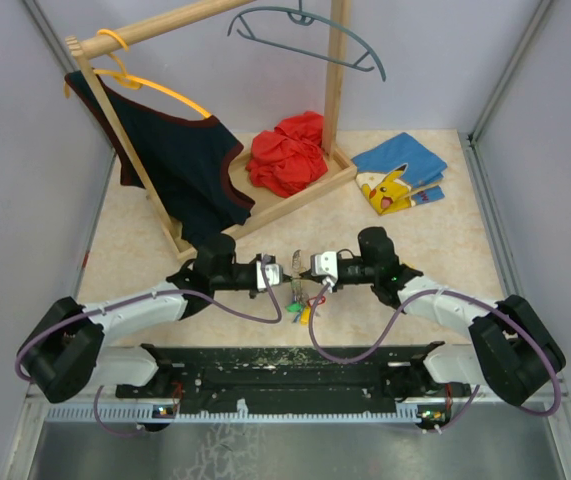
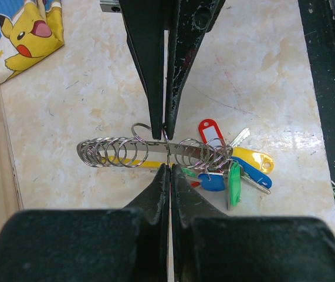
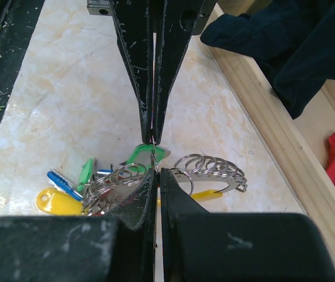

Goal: Put the keys on the keyring

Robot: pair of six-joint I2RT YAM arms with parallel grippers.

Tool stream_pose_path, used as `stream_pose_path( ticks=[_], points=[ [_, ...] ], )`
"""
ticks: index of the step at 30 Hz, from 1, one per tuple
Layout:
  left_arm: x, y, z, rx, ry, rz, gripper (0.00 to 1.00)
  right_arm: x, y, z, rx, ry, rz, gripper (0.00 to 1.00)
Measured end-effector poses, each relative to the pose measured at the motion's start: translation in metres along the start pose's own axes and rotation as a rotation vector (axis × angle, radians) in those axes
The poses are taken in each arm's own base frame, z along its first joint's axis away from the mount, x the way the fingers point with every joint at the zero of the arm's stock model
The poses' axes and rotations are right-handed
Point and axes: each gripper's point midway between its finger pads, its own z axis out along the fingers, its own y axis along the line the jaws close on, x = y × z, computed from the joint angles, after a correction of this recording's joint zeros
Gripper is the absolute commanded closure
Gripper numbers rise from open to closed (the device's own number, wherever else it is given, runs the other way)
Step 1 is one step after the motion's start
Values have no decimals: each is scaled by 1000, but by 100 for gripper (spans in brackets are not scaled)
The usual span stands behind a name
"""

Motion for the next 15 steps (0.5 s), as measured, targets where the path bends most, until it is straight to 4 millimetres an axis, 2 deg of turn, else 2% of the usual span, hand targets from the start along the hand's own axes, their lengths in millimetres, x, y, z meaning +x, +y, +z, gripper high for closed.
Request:
stream_pose_path(
  ticks=[8, 15],
  points=[
    [1, -1, 1, 1, 2, -23, 100, -3, 1, 1, -8, -8, 9, 100],
    [-5, 3, 2, -14, -23, -29, 100, -4, 2, 2, -13, -9, 18, 100]
  ],
)
